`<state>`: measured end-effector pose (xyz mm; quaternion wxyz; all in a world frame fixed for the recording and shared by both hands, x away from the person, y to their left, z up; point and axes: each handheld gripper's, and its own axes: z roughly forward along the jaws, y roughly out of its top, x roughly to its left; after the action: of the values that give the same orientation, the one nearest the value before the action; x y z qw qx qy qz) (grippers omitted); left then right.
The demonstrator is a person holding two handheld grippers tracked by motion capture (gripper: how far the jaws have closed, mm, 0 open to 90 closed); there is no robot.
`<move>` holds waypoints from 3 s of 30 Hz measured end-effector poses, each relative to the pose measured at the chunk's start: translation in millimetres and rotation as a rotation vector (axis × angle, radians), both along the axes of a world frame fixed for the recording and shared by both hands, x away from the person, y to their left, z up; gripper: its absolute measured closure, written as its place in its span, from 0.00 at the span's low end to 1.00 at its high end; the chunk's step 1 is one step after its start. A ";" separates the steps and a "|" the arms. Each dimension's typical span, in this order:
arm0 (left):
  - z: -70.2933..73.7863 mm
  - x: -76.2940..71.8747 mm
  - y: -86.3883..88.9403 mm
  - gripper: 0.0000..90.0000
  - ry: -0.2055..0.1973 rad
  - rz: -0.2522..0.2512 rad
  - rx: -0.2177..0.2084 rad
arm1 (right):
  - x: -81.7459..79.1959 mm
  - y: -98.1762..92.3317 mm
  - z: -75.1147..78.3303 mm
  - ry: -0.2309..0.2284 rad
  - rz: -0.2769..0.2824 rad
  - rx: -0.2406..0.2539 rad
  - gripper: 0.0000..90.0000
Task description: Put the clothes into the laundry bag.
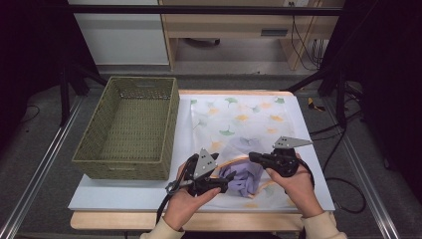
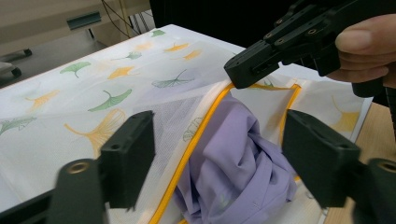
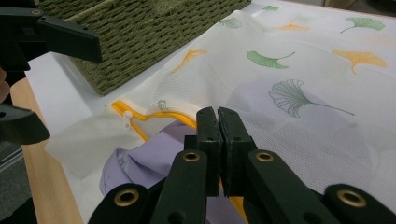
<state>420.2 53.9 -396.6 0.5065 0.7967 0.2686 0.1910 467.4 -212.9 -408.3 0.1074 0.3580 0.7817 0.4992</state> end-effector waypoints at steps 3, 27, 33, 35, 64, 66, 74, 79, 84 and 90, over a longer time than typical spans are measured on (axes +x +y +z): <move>-0.8 -1.4 -0.1 0.34 0.007 -0.009 0.004 | -0.8 0.6 -1.6 0.002 -0.002 0.001 0.98; -25.8 -12.3 -14.8 1.00 0.173 -0.178 0.092 | -3.0 2.3 -4.7 0.005 0.009 -0.007 0.98; -38.5 -12.8 -27.2 1.00 0.197 -0.189 0.133 | -2.6 3.7 -6.3 0.008 0.012 -0.013 0.98; -43.9 -10.9 -30.7 1.00 0.216 -0.183 0.136 | -2.7 4.5 -6.8 0.007 0.012 -0.014 0.98; -67.7 47.2 -70.2 1.00 0.248 -0.063 0.245 | -2.6 6.7 -10.0 0.032 -0.011 -0.050 0.98; -68.2 50.0 -71.0 1.00 0.251 -0.058 0.242 | -2.1 6.6 -10.7 0.033 -0.013 -0.054 0.98; -68.3 57.4 -75.9 1.00 0.254 -0.032 0.227 | -0.7 5.4 -13.4 0.045 -0.025 -0.060 0.98; -70.0 62.4 -77.0 1.00 0.264 -0.003 0.201 | 0.1 5.0 -14.5 0.047 -0.033 -0.060 0.98; -71.2 68.2 -77.5 1.00 0.268 0.020 0.187 | 1.3 5.3 -16.1 0.052 -0.036 -0.062 0.98; -71.6 72.7 -79.8 1.00 0.267 0.041 0.183 | 3.4 4.5 -17.6 0.059 -0.052 -0.054 0.99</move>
<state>493.0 -25.9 -468.2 0.3875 0.8523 0.3310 0.1174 470.8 -208.4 -425.9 0.1068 0.3896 0.7883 0.4642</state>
